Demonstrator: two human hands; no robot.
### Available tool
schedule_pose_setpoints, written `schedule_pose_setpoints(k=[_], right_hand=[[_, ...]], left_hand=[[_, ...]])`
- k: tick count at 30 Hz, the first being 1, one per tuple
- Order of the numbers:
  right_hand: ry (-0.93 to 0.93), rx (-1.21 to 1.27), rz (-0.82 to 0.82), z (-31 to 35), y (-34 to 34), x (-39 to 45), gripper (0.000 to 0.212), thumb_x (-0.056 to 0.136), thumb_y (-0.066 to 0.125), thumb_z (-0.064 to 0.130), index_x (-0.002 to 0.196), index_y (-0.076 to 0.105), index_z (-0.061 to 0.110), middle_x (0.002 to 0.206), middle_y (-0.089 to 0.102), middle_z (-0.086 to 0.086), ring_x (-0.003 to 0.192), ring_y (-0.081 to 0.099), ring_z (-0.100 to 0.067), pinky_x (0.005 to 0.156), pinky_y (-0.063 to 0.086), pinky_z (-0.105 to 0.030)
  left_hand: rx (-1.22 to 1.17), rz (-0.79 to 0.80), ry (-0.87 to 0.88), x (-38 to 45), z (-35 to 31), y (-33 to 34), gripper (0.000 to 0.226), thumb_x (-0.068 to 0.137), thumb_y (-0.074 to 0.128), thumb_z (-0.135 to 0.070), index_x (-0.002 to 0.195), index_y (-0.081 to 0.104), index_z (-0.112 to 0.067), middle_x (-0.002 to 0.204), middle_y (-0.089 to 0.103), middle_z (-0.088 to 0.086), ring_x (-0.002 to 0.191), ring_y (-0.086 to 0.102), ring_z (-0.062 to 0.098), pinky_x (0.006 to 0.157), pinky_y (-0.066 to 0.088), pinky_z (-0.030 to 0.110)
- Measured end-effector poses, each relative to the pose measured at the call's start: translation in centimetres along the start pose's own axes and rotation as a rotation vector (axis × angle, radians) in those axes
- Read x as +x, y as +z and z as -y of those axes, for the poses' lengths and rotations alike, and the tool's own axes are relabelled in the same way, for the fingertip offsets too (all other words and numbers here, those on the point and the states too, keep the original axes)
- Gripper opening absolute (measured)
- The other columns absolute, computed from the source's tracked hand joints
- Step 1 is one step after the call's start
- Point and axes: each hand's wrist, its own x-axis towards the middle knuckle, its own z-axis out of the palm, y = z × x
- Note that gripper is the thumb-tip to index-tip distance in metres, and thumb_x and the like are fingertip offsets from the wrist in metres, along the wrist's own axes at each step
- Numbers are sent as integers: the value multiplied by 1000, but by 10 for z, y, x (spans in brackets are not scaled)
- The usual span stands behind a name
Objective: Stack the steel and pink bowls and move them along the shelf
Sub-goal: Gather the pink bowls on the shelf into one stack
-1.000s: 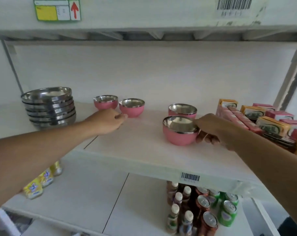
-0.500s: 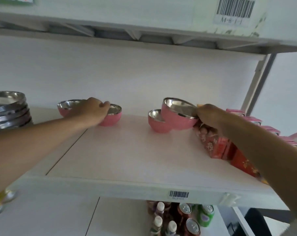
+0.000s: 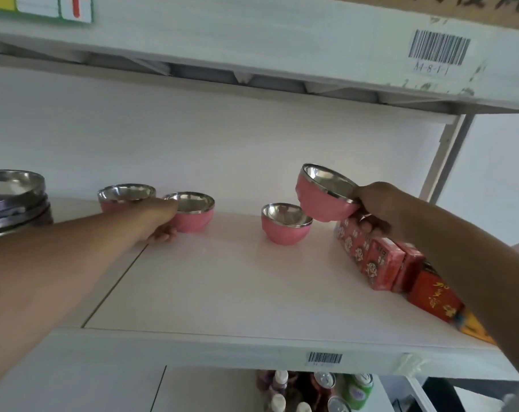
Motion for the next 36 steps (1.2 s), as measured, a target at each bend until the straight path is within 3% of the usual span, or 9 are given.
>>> schedule_pose_setpoints(k=[3, 7, 13, 18, 21, 26, 36], right_hand=[[9, 12, -19, 2, -1, -2, 34, 100, 37, 10, 105, 68, -4, 54, 60, -9, 38, 43, -16, 37, 30, -22], [34, 27, -30, 0, 1, -3, 35, 100, 40, 11, 109, 70, -4, 53, 60, -8, 36, 42, -15, 37, 30, -20], [48, 49, -56, 0, 1, -3, 40, 103, 37, 11, 118, 68, -8, 59, 57, -10, 43, 40, -17, 47, 30, -27], [63, 66, -83, 2, -8, -4, 46, 102, 34, 9, 124, 67, -13, 64, 58, -12, 47, 42, -18, 49, 30, -30], [72, 81, -97, 1, -14, -4, 43, 100, 34, 9, 118, 68, -10, 59, 58, -10, 42, 42, -16, 45, 31, -27], [65, 94, -116, -5, -22, -5, 34, 99, 37, 13, 92, 67, -2, 50, 59, -7, 36, 41, -15, 35, 29, -21], [54, 50, -93, -2, -8, 0, 35, 103, 37, 12, 97, 68, -3, 55, 57, -9, 43, 42, -19, 45, 30, -27]], left_hand=[[-23, 46, 5, 4, -11, 3, 31, 107, 49, -23, 97, 70, -3, 48, 67, 9, 34, 54, 19, 48, 31, 21], [-75, -24, 100, -8, -40, 9, 16, 103, 55, -8, 95, 67, -1, 43, 65, 5, 27, 57, 13, 28, 38, 19], [-132, 92, 261, -41, -101, 30, 21, 100, 52, -10, 86, 67, -6, 42, 59, -1, 29, 50, 8, 32, 34, 16], [-73, 227, 288, -55, -138, 71, 27, 102, 52, -16, 80, 67, -10, 45, 56, -2, 33, 47, 9, 36, 30, 17], [-7, 281, 283, -56, -146, 95, 28, 101, 50, -16, 77, 64, -12, 46, 54, -2, 36, 44, 10, 39, 28, 18], [100, 288, 275, -46, -143, 115, 30, 99, 47, -16, 72, 60, -13, 47, 53, -2, 34, 37, 10, 39, 23, 17], [268, 421, 262, -40, -134, 115, 20, 93, 50, -19, 74, 53, -19, 47, 46, -4, 35, 28, 11, 40, 20, 17]])
